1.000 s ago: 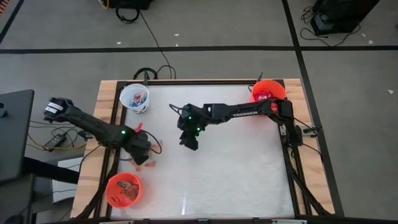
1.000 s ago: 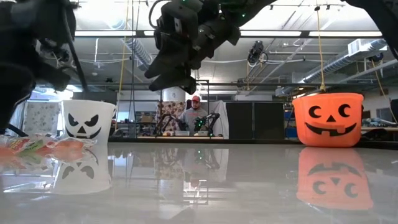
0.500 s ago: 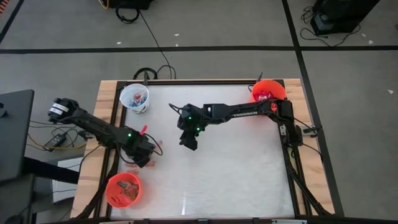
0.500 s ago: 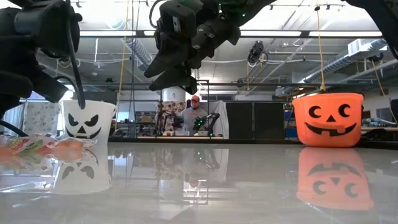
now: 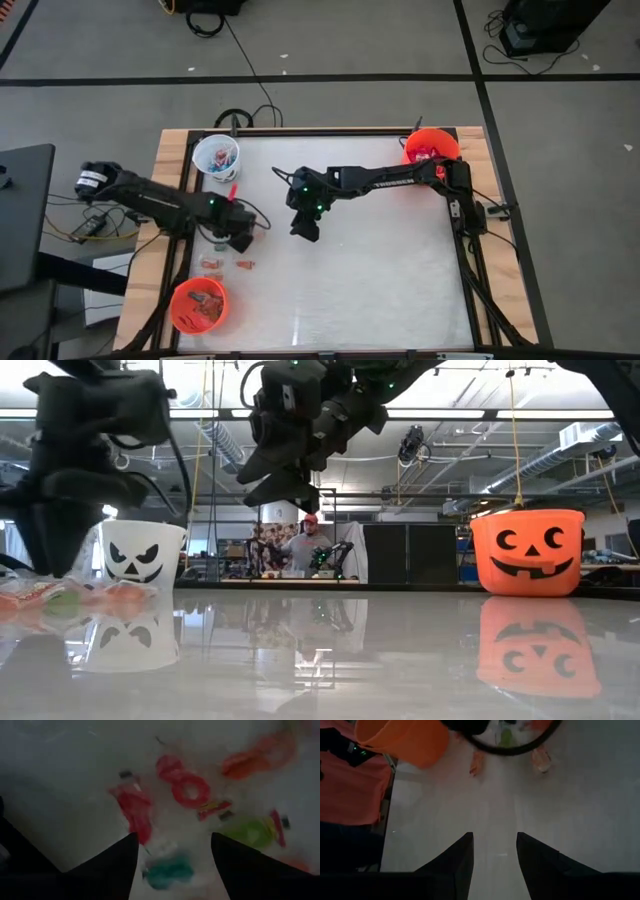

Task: Sort candy by brand, put in halloween buckets
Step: Put the orange gummy into the bottom orange bucket, then put the blue gummy into the bottom orange bucket, then put the orange gummy into the bottom orange bucket

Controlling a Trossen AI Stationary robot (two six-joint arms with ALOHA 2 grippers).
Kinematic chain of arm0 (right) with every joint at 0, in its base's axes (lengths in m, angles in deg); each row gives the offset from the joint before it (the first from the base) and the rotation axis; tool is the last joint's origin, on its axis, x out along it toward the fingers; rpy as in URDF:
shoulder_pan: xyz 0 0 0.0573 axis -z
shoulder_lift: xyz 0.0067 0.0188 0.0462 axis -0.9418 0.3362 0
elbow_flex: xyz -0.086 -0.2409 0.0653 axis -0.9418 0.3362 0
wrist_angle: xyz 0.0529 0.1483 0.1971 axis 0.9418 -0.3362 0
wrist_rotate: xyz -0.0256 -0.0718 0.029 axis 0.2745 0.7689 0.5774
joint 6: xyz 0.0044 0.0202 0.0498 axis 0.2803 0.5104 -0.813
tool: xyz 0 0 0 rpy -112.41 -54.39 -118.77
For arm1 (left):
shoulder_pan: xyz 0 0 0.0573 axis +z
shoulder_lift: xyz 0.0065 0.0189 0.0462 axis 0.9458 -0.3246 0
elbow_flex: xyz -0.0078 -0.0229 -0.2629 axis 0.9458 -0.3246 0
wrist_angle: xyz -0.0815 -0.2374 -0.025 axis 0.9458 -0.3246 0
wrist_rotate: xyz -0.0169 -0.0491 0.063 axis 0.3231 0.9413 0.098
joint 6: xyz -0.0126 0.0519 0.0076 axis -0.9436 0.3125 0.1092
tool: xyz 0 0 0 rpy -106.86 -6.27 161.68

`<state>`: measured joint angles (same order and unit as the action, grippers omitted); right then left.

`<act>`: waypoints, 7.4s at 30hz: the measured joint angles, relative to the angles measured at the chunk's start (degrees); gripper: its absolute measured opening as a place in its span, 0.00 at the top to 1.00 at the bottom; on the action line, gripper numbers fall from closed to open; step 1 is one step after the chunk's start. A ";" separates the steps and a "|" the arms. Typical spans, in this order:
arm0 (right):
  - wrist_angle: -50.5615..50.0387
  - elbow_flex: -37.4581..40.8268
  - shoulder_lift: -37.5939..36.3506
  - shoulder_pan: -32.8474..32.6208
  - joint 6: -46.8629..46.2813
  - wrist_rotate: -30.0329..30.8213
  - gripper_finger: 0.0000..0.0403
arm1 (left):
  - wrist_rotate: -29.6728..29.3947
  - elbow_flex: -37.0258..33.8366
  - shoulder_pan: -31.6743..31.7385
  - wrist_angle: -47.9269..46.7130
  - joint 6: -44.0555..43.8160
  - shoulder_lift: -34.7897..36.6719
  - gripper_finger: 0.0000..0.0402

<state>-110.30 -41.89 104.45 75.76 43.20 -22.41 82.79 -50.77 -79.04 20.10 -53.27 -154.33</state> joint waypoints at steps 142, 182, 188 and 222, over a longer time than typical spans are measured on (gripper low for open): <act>2.08 -0.03 0.03 -1.05 1.74 9.67 0.64 | -3.95 1.68 -21.15 -2.45 18.59 6.34 0.59; 9.79 2.27 0.16 -2.96 2.29 10.78 0.64 | 7.52 27.67 -23.30 -12.69 16.40 3.32 0.97; 18.95 5.86 0.25 -4.97 5.28 13.51 0.64 | 8.27 26.27 -34.70 -7.30 6.76 3.15 0.97; 25.63 -11.61 25.44 -3.50 10.86 20.40 0.62 | -1.04 24.01 -50.91 11.05 -29.96 -1.24 0.59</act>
<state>-84.67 -53.51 129.89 72.27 54.07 -2.02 81.75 -26.77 -129.95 31.15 -83.23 -155.57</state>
